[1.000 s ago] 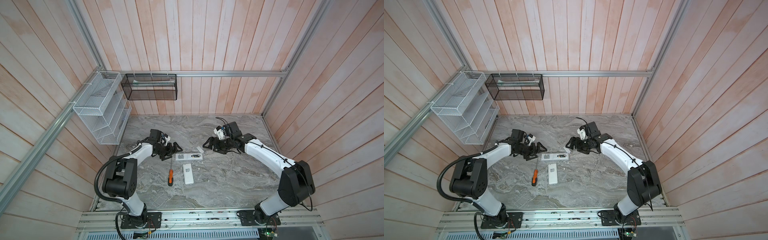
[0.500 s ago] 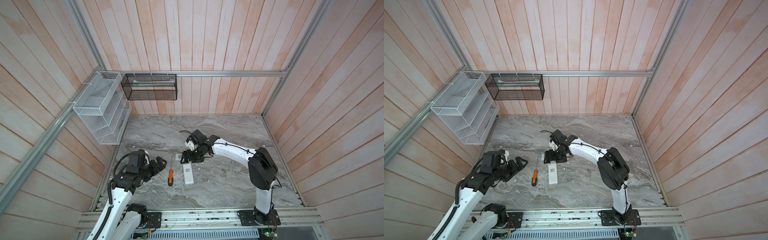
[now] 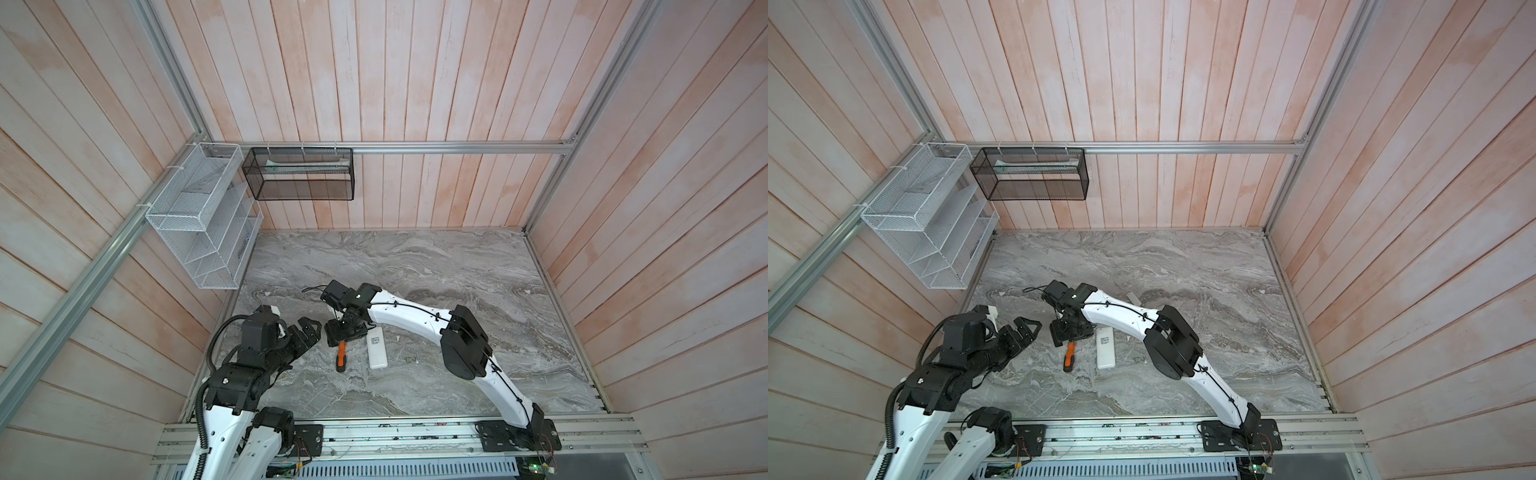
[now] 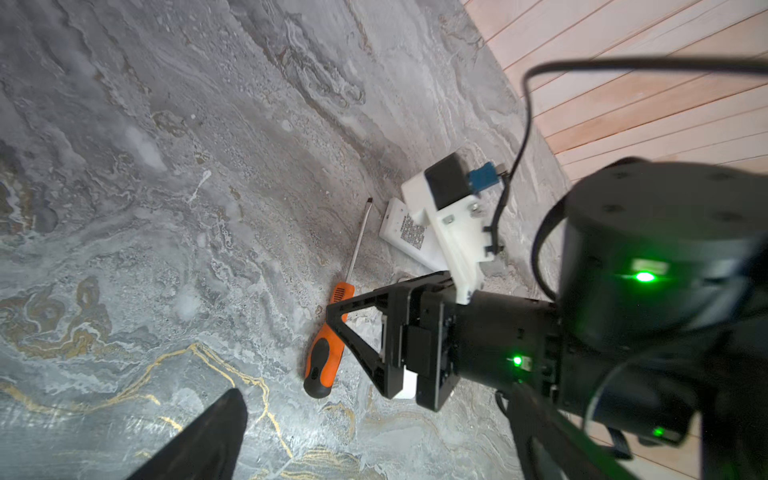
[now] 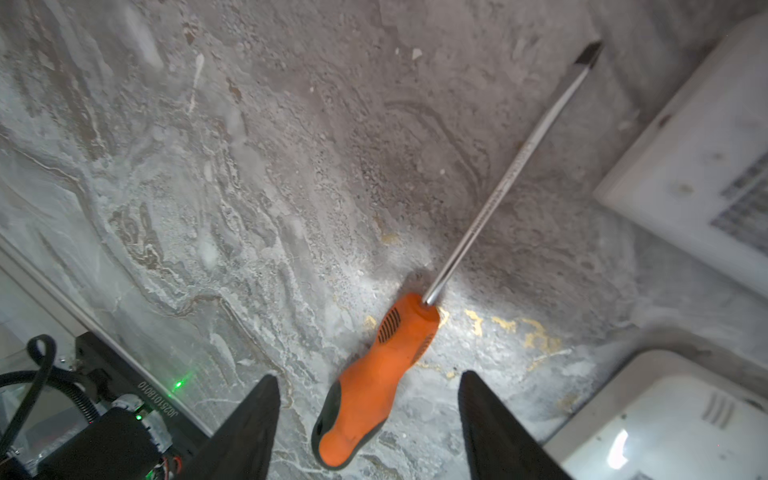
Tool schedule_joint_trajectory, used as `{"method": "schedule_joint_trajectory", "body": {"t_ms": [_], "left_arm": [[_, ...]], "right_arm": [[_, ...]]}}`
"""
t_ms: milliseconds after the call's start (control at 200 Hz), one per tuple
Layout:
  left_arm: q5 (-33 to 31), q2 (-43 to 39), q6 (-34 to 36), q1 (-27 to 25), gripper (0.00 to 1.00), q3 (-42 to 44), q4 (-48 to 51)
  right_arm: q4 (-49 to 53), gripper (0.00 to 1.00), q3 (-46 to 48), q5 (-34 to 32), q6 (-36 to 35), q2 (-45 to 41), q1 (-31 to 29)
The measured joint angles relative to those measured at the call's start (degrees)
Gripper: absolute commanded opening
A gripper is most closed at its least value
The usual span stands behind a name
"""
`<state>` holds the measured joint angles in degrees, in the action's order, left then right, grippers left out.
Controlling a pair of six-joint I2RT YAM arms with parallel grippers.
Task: Unload the batteries from the remote control
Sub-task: 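Reach the right gripper down to the orange screwdriver while the left arm withdraws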
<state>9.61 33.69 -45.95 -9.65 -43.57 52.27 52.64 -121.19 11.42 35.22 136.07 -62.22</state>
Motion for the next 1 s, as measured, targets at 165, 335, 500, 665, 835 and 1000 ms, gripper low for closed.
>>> {"method": "schedule_joint_trajectory", "body": {"t_ms": [165,335,500,665,835,1000], "left_arm": [[-0.6,-1.0,-0.5,0.0,1.00,-0.1,0.6],[-0.7,-1.7,-1.3,0.0,1.00,0.0,0.9],[-0.6,-3.0,-2.2,0.0,1.00,0.0,0.9],[-0.6,-3.3,-2.4,0.0,1.00,0.4,0.9],[-0.5,-3.3,-2.6,0.0,1.00,0.9,0.9],[-0.4,-3.4,-2.5,0.0,1.00,1.6,0.9]], "right_arm": [[1.4,0.63,0.6,-1.5,0.5,0.1,0.0],[1.3,0.61,3.2,-1.7,0.5,0.1,-0.4],[1.2,0.58,3.4,-1.7,0.2,0.2,-0.8],[1.0,0.55,2.4,-1.3,-0.3,1.4,-1.2],[1.3,0.53,0.7,-1.1,-0.9,3.0,-1.5],[2.0,0.46,-0.3,-1.2,-1.4,3.6,-1.8]]}}
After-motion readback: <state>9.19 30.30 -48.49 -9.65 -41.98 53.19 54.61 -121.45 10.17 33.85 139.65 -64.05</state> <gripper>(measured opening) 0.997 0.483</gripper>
